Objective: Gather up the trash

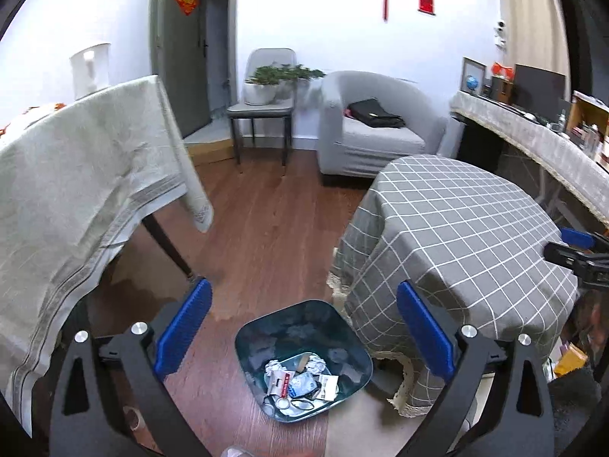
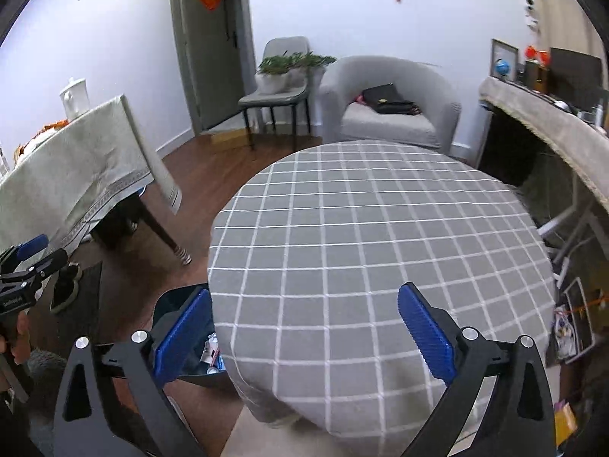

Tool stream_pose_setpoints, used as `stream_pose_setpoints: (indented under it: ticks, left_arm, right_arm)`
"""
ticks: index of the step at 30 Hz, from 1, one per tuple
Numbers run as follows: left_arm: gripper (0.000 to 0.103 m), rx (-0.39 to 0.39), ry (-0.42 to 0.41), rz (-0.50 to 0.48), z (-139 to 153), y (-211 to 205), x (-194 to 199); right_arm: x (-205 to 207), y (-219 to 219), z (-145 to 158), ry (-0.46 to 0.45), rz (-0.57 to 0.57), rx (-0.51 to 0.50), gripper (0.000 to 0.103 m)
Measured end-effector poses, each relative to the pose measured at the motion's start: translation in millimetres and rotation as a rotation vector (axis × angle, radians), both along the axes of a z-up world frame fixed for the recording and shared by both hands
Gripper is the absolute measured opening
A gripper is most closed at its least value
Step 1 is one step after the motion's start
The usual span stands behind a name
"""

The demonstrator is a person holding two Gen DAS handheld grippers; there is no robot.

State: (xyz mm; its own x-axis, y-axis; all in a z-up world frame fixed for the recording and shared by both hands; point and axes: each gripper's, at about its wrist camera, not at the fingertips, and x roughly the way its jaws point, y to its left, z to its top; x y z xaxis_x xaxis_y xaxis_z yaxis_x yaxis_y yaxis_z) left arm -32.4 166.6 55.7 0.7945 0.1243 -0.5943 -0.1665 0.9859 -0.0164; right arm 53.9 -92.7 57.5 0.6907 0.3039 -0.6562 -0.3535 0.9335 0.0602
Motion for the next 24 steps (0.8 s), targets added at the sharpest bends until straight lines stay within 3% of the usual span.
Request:
stream_pose_setpoints:
  ticks: [8, 17, 24]
  left_arm:
    - [0.1, 0.055, -0.011, 0.016, -5, -14, -26]
    - [0.1, 0.017, -0.018, 0.003, -26, -25, -42]
    - [0.1, 0.031, -0.001, 0.006, -37, -28, -41]
  right_arm:
    - [-35, -38, -8, -0.027, -0.031, 0.045, 0.099]
    - [-49, -46, -16, -0.044, -0.022, 0.049, 0.099]
    - [-55, -44, -20, -0.047, -0.008, 0.011, 0.099]
